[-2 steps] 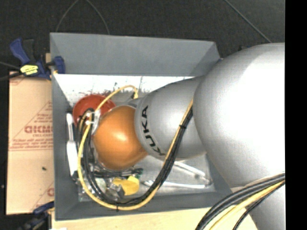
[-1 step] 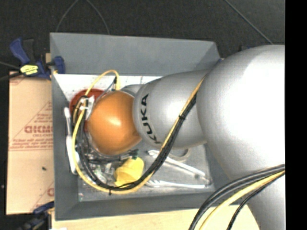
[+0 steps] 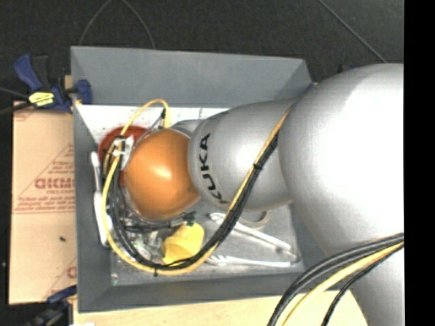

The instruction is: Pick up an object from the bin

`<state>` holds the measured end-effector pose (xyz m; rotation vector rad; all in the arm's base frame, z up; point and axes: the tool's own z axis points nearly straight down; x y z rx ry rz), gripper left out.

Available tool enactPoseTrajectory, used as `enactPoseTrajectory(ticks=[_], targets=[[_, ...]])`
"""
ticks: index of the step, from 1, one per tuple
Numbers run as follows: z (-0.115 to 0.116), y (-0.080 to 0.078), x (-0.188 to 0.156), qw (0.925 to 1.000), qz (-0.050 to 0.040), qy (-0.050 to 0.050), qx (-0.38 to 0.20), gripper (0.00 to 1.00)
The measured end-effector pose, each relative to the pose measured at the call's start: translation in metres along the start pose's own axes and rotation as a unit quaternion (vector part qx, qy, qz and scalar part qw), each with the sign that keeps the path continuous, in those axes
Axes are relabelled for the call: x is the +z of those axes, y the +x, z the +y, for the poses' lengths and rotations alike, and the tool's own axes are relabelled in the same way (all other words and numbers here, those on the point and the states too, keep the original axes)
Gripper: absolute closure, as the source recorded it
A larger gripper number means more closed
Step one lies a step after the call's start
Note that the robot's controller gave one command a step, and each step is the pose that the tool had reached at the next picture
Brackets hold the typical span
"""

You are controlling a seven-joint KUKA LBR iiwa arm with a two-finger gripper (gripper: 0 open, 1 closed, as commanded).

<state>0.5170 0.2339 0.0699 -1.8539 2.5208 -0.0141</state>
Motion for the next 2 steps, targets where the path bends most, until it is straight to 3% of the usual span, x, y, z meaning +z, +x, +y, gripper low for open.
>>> enactPoseTrajectory(ticks=[1, 2], targets=[[0.003, 0.002, -0.019, 1.0, 0.004, -0.005, 0.001, 1.0], [0.0, 0.001, -0.053, 1.0, 0.0012, -0.002, 0.002, 1.0]])
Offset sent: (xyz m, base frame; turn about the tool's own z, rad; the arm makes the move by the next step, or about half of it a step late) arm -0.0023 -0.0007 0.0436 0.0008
